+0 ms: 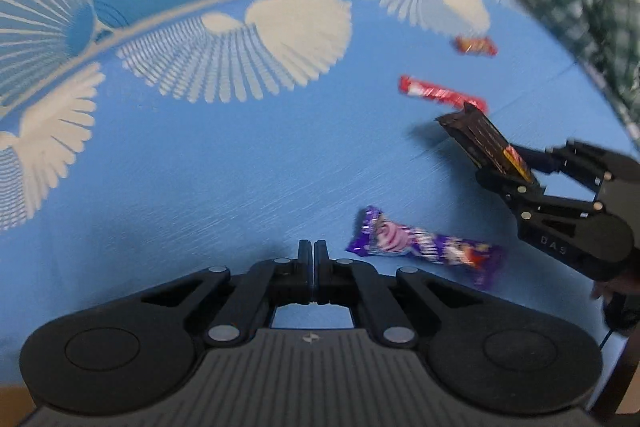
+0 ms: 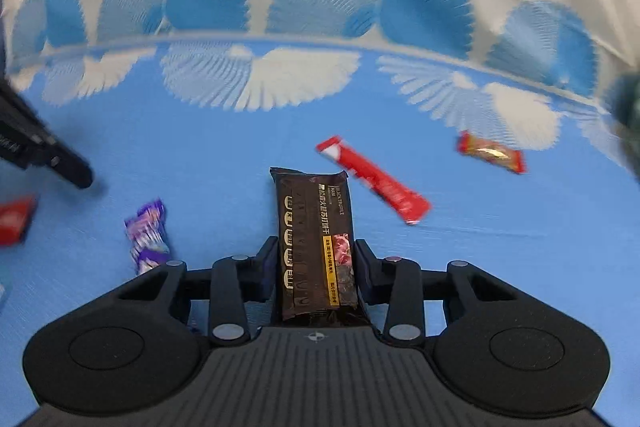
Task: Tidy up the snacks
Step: 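Grasp the red candy packet with left tool while right tool grasps dark chocolate bar, then carry the red candy packet and dark chocolate bar with both tools over the box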
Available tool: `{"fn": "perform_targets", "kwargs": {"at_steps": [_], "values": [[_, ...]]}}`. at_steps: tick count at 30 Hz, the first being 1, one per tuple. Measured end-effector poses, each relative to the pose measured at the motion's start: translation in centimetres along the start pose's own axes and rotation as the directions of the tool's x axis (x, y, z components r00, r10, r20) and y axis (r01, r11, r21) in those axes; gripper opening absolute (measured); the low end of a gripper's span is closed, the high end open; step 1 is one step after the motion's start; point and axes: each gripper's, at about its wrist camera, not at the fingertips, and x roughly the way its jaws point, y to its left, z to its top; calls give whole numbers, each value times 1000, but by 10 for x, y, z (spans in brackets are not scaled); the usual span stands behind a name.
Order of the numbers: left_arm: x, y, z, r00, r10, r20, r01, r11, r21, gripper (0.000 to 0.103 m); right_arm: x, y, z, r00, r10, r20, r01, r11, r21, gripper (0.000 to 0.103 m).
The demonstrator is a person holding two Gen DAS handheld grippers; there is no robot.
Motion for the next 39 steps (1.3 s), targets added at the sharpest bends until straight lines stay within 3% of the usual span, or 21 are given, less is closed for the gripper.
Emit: {"fn": "perform_targets", "kwargs": {"at_steps": [2,4,5,6,8,10,13,17,19,20,21,23,25,31,35,39], "values": [[-20,-1,-5,999,26,29,-26,1000,12,0,-20,-2,0,1000,-12,13,12,999,44,41],[-30,-3,-9,998,45,32,-47,997,58,9,-36,-3,-3,1000,-31,1,31,998,62,41],[-31,-2,-11,998,59,11,-59,994,89,36,-42,-3,-6,999,-47,-15,48,997,69,41],[-31,0,-13,997,72,-11,-70,991,113,73,-46,-4,-11,997,-61,-40,64,995,78,41],[-31,4,-20,994,103,-25,-98,984,150,102,-54,-6,-22,993,-93,-74,100,990,99,41],[-27,10,-28,988,147,-38,-139,977,160,102,-61,-8,-36,988,-107,-112,121,984,128,41],[-6,17,-39,978,160,-132,-142,980,140,102,-65,-9,-55,983,-107,-146,133,974,185,41],[28,15,-62,943,243,-227,-190,954,233,102,-66,-2,-70,982,-88,-165,124,968,219,41],[21,20,-64,957,193,-217,-156,972,176,83,-69,2,-76,984,-76,-162,112,967,228,41],[15,24,-63,966,129,-224,-101,986,130,58,-68,4,-77,984,-71,-162,108,967,232,41],[8,25,-62,969,125,-211,-108,990,92,52,-69,6,-80,984,-70,-162,108,965,238,41],[-3,19,-65,968,196,-159,-179,977,115,47,-71,10,-81,984,-73,-159,112,963,246,41],[-15,19,-68,972,186,-143,-176,981,82,46,-78,13,-78,986,-75,-147,113,955,274,41],[-111,12,-98,994,109,-10,-109,992,-61,46,-147,33,-62,998,-63,-26,68,928,365,41],[-198,-2,-140,991,88,105,-78,992,-103,46,-212,68,-53,998,-8,64,-16,932,362,41],[-275,-13,-189,983,76,167,-49,985,-165,46,-276,117,-54,987,91,129,-129,936,328,41]]}}
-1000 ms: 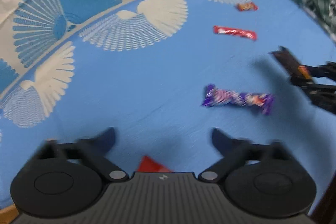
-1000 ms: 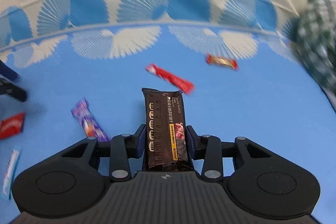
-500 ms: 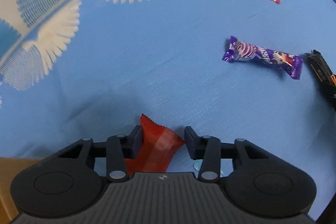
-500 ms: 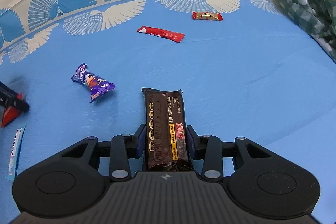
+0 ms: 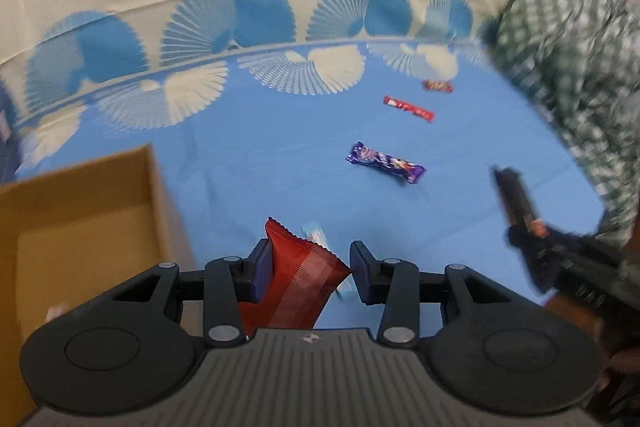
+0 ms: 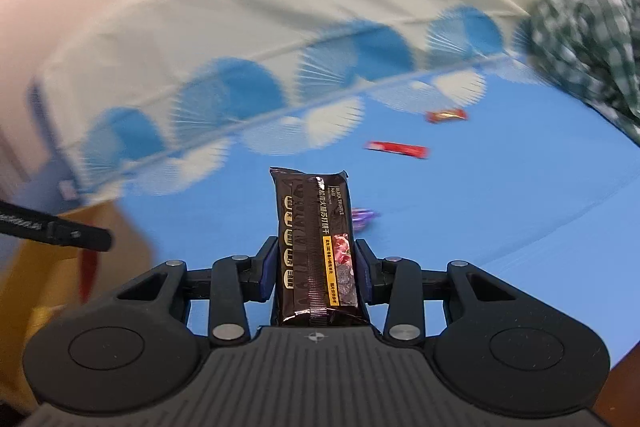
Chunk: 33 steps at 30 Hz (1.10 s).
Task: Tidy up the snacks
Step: 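Carry the red candy packet and dark chocolate bar with both tools over the box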
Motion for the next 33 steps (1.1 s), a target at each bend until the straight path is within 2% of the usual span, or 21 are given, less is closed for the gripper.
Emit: {"fn": "perform_targets", "kwargs": {"at_steps": [3,8,12,15,18,23,33], "values": [[-58,7,-36,998,40,39,-40,999,-22,46,-37,43,-17,995,101,-14,-102,995,-17,41],[-135,26,-101,986,145,77,-140,987,-76,46,-89,112,-48,964,256,-67,-260,964,-57,41],[-185,45,-150,969,229,95,-215,967,-139,46,-119,159,-69,936,338,-102,-347,933,-93,41],[-214,57,-184,956,269,114,-245,951,-186,46,-135,187,-81,920,368,-133,-387,909,-158,41],[-237,64,-211,947,288,142,-254,942,-221,46,-148,209,-88,914,378,-146,-402,888,-223,41],[-260,73,-238,944,276,180,-223,937,-270,46,-170,233,-96,918,372,-139,-397,870,-292,41],[-285,81,-252,930,263,256,-180,934,-307,46,-196,255,-106,931,343,-122,-363,856,-369,41]]}}
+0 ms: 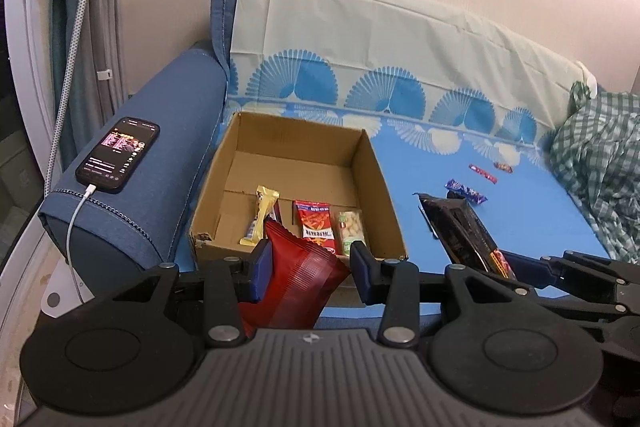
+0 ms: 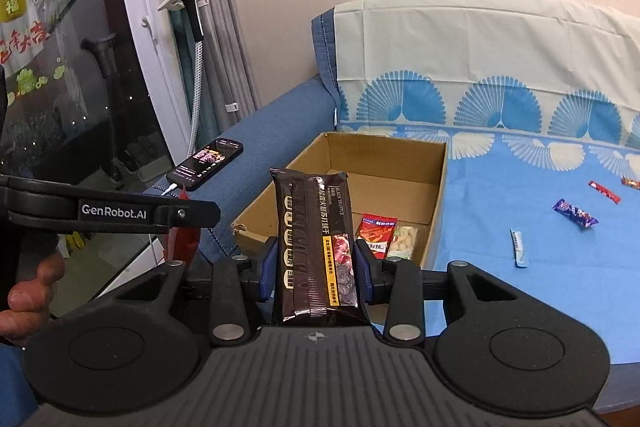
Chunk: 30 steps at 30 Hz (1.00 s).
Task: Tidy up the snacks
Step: 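Carry the red candy packet and dark chocolate bar with both tools over the box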
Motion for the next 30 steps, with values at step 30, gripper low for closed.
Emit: {"fn": "perform_targets", "kwargs": {"at_steps": [30], "values": [[58,6,43,999,-34,-23,33,999,-18,46,55,-14,18,997,-45,-60,48,998,41,41]]}}
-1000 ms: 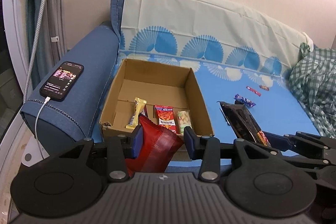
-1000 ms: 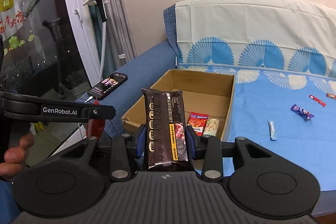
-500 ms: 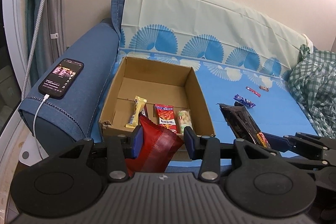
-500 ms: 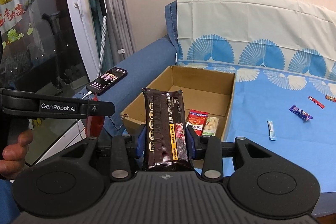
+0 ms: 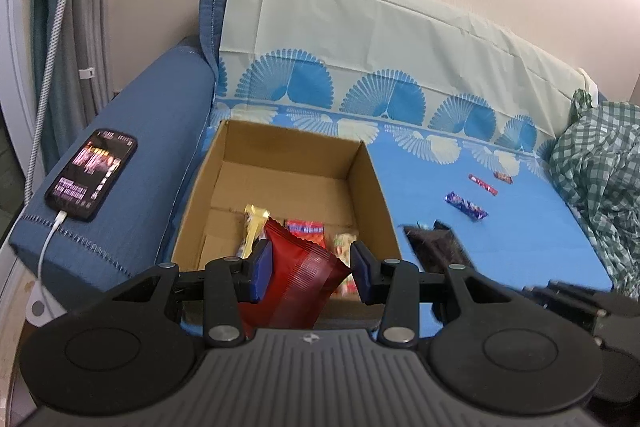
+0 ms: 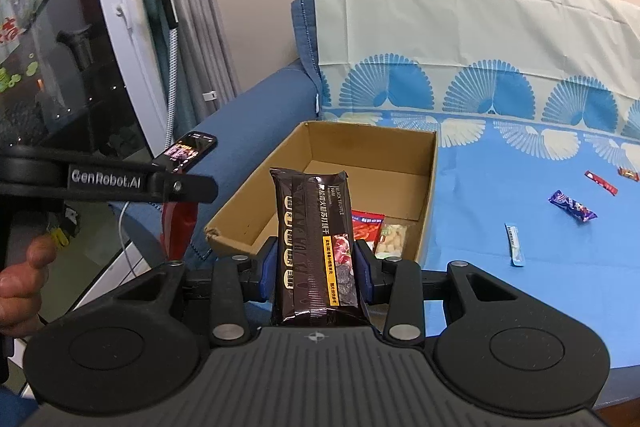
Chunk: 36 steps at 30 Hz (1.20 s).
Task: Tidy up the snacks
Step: 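Carry the red candy packet and dark chocolate bar with both tools over the box, then open both tools to drop the snacks in the box and withdraw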
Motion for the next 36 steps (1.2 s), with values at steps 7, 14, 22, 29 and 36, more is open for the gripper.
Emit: {"fn": "perform_targets", "kwargs": {"at_steps": [7,14,22,29,36], "values": [[42,4,32,1000,1,-3,-1,1000,-22,46,38,-8,18,1000,-7,-26,7,1000,16,41],[88,15,57,999,23,-29,-24,999,-41,46,83,-25,36,999,-12,-53,13,1000,20,41],[140,34,77,997,20,-77,-26,996,-84,46,137,-45,48,996,-21,-88,25,999,46,41],[184,36,75,989,47,-143,-58,996,-72,46,179,-64,47,989,-20,-144,31,997,72,41],[221,43,66,975,68,-211,-84,994,-66,46,210,-75,42,980,-7,-197,24,996,89,41]]}}
